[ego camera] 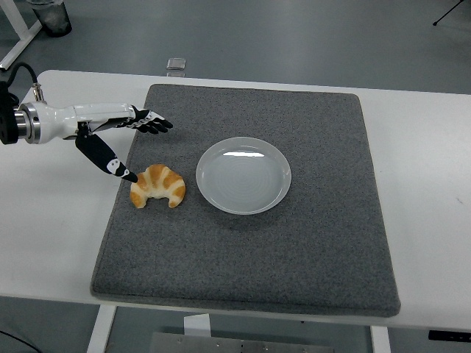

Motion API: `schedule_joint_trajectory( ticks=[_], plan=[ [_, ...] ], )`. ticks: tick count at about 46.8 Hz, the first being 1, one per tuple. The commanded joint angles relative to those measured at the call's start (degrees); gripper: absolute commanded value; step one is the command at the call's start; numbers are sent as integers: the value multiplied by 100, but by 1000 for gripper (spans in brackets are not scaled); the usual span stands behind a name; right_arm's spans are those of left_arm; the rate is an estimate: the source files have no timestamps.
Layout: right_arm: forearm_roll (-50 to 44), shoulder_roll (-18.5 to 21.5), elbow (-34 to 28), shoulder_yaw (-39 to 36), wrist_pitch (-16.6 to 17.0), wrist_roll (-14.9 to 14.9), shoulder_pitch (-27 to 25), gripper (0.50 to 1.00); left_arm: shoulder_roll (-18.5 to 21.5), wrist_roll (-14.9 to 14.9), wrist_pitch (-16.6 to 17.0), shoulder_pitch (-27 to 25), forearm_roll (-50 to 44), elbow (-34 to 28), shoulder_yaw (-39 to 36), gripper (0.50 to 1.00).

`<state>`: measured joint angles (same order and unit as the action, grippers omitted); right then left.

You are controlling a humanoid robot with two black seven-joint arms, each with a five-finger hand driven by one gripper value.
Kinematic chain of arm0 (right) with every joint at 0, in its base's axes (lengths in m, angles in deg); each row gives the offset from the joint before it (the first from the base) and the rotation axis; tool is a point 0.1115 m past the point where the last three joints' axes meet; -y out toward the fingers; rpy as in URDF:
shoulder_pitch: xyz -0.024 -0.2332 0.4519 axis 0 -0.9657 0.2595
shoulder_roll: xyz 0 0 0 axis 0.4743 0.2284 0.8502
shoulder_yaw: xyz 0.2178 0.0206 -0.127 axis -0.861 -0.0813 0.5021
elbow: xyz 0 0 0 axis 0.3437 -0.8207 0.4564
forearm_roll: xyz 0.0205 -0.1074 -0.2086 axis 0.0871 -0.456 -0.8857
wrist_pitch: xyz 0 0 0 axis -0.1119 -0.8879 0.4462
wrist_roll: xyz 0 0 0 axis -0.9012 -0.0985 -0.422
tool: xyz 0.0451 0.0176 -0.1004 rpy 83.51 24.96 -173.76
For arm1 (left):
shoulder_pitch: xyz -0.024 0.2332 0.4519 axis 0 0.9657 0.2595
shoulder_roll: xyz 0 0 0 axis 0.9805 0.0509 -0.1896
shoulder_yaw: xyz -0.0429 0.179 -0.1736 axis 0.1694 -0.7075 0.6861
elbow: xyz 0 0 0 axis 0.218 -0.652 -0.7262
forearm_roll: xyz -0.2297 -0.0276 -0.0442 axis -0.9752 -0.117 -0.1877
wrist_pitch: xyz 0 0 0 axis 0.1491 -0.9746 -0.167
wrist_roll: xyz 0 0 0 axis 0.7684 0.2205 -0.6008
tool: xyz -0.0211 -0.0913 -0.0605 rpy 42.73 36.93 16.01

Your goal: Place the bread on the plate

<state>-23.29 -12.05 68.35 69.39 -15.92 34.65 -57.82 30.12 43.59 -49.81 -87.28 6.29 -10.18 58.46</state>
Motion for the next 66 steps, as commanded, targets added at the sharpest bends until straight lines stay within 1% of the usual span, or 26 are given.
schedule_joint_trajectory(
  ticks=[1,5,8,14,19,23,28,38,49,60,66],
  plan=[
    [0,0,0,0,7,0,0,952,-27,-298,147,213,117,9,-3,990],
    [0,0,0,0,-1,0,0,952,-36,-614,349,459,477,27,-3,990],
    [0,0,0,0,7,0,0,952,-53,-746,595,635,776,62,-3,990],
    [0,0,0,0,-1,0,0,952,-237,-764,1070,978,918,167,-3,990],
    [0,0,0,0,-1,0,0,952,-360,-791,1325,1066,909,369,-3,990],
    [8,0,0,0,7,0,-9,952,-484,-870,1536,1127,900,519,-3,990],
    [0,0,0,0,-1,0,0,952,-615,-896,1694,1206,847,581,-3,990],
    [0,0,0,0,7,0,0,952,-818,-896,1826,1496,803,739,94,992],
    [0,0,0,0,7,0,0,952,-958,-905,1809,2076,830,1002,744,992],
    [0,0,0,0,7,0,0,952,-1134,-949,1826,2208,830,1099,771,990],
    [0,0,0,0,-1,0,0,954,-1187,-1054,1835,2235,838,1152,771,990]
  ],
)
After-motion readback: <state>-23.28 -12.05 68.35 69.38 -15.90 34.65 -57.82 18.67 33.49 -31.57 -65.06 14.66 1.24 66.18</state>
